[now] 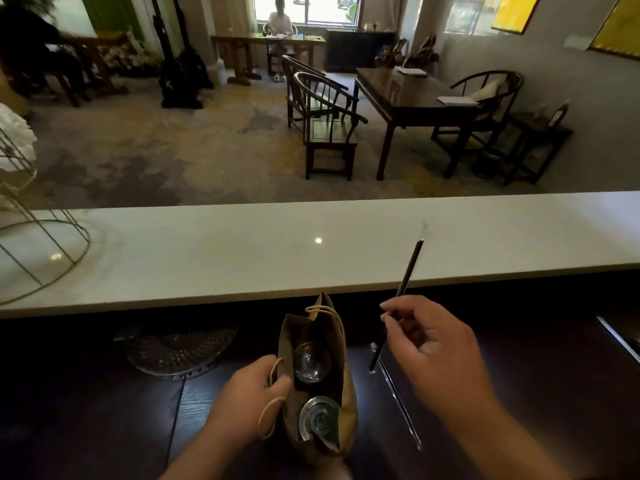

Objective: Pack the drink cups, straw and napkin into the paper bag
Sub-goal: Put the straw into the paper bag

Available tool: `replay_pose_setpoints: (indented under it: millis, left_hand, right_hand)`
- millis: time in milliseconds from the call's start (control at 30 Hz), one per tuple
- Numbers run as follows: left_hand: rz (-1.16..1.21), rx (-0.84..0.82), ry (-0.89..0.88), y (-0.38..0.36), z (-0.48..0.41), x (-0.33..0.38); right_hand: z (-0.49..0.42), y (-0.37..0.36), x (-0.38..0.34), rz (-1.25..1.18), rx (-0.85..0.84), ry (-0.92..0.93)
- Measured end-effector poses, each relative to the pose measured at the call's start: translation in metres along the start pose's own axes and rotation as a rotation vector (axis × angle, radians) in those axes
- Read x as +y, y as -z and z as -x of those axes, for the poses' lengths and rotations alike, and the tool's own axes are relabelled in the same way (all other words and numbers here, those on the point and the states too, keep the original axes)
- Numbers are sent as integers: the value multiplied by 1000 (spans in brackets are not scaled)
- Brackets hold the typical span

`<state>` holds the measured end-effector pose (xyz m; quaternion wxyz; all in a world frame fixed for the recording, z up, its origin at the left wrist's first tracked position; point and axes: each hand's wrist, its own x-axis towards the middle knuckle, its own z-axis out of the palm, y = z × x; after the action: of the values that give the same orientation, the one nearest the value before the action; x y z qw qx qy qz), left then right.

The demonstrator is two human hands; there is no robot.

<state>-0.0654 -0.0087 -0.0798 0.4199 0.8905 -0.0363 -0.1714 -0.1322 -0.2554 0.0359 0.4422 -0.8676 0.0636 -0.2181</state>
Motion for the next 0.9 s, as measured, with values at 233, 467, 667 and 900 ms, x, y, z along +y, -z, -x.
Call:
replay_pose_setpoints:
  millis: [233, 467, 667, 900]
  left_hand:
    - [15, -20, -10, 0, 0, 2]
    - [-39, -14, -15, 0, 0, 0]
    - [-27, -10, -37, -2, 2, 0]
    - [-33, -2, -33, -2, 0, -3]
  right_hand:
    - [12, -48, -19, 406, -434, 297]
    - [11, -100, 0, 799, -939, 118]
    - [-8, -139, 3, 1048, -1302, -46]
    - [-24, -166, 24, 916, -1340, -253]
